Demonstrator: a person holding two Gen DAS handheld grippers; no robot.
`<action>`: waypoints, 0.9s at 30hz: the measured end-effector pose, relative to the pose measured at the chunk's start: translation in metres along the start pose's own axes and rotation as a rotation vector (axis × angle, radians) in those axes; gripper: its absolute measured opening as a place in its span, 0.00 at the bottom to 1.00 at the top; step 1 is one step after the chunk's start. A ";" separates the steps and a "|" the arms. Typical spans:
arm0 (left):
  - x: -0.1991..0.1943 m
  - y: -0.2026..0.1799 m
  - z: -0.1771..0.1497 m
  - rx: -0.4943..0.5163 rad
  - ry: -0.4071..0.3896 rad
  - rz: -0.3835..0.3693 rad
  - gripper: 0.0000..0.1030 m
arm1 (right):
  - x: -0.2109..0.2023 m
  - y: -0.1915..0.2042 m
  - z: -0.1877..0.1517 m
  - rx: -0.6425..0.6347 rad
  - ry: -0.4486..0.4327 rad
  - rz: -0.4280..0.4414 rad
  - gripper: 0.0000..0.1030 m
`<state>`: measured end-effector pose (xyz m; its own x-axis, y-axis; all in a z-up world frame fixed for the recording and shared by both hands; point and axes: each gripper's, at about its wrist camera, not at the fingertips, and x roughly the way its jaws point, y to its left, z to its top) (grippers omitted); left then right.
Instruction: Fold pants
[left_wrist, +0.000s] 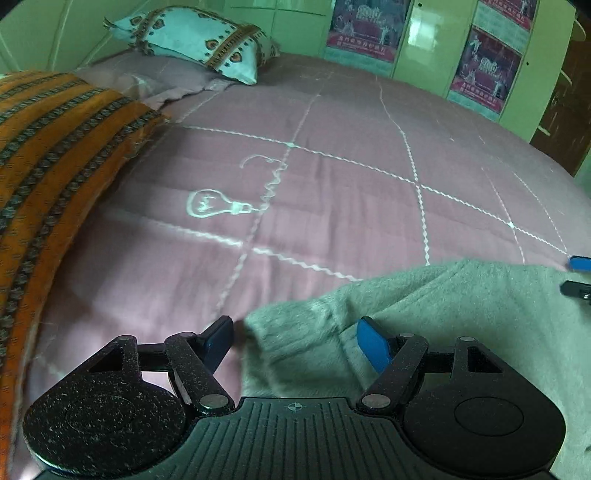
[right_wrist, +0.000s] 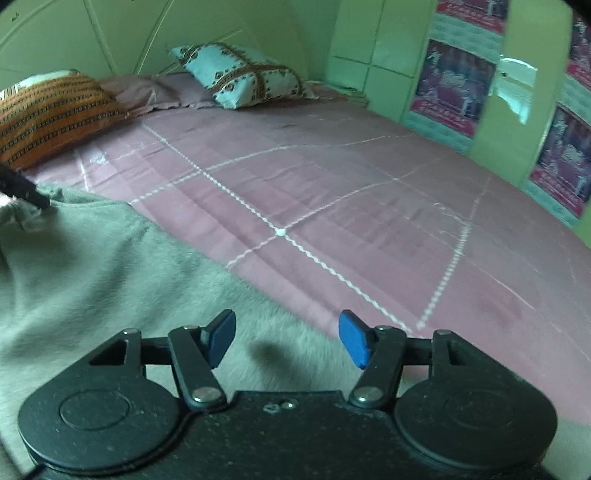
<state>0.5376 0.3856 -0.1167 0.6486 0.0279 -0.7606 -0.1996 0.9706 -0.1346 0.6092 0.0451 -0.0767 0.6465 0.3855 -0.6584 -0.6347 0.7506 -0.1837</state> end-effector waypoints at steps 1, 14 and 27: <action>0.005 -0.001 -0.001 0.010 0.009 -0.001 0.72 | 0.005 -0.003 -0.001 0.001 0.005 0.014 0.52; 0.015 -0.001 -0.004 0.025 -0.041 0.013 0.54 | 0.027 -0.011 -0.001 -0.053 0.062 0.128 0.42; -0.066 0.019 -0.016 0.142 -0.320 -0.236 0.29 | -0.057 0.006 0.017 -0.067 -0.012 0.101 0.00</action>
<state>0.4788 0.3984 -0.0790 0.8645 -0.1477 -0.4805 0.0703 0.9820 -0.1754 0.5756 0.0367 -0.0284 0.5825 0.4644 -0.6671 -0.7236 0.6701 -0.1655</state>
